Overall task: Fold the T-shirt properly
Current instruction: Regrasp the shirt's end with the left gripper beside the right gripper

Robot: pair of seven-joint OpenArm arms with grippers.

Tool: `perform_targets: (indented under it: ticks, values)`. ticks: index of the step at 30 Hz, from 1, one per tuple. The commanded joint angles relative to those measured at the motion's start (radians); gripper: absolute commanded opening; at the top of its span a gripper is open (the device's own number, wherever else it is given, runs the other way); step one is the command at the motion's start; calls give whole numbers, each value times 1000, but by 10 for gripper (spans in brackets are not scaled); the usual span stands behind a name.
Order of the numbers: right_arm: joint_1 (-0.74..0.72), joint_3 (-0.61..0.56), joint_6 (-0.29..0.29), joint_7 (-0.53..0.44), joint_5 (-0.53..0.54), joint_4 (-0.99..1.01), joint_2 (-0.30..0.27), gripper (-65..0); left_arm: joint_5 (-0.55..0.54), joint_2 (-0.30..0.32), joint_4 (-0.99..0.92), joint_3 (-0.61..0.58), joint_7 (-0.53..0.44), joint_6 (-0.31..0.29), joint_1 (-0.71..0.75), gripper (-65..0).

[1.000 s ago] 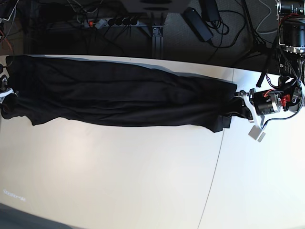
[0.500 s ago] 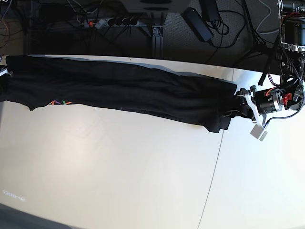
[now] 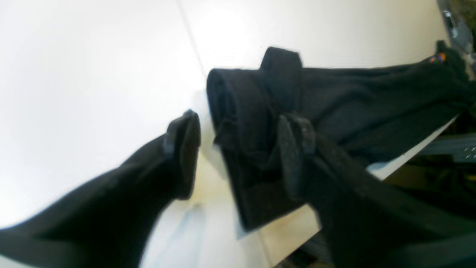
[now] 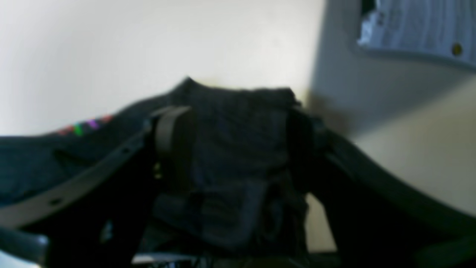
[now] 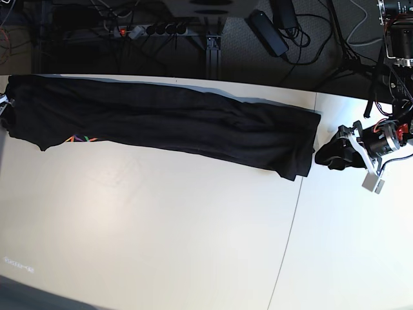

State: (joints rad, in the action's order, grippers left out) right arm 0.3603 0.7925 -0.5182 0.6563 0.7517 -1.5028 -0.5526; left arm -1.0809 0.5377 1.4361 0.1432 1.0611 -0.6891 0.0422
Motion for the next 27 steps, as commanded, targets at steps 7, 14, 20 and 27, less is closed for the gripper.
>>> perform_targets:
  ticks: [7, 14, 20, 27]
  values:
    - [-34, 11, -47, 18, 63, -77, -26, -264, 1, 5, 16, 5, -62, -9, 75, -196]
    - [-35, 11, -46, 19, 56, -82, -26, -264, -65, 3, 28, 85, -121, -9, 74, -232]
    - [-36, 10, -46, 3, 55, -82, -26, -526, -142, -23, 146, 97, -56, -9, 74, -650]
    - [-36, 3, -47, 3, 13, -79, -23, -650, 39, -40, 187, -213, -136, -9, 56, -650]
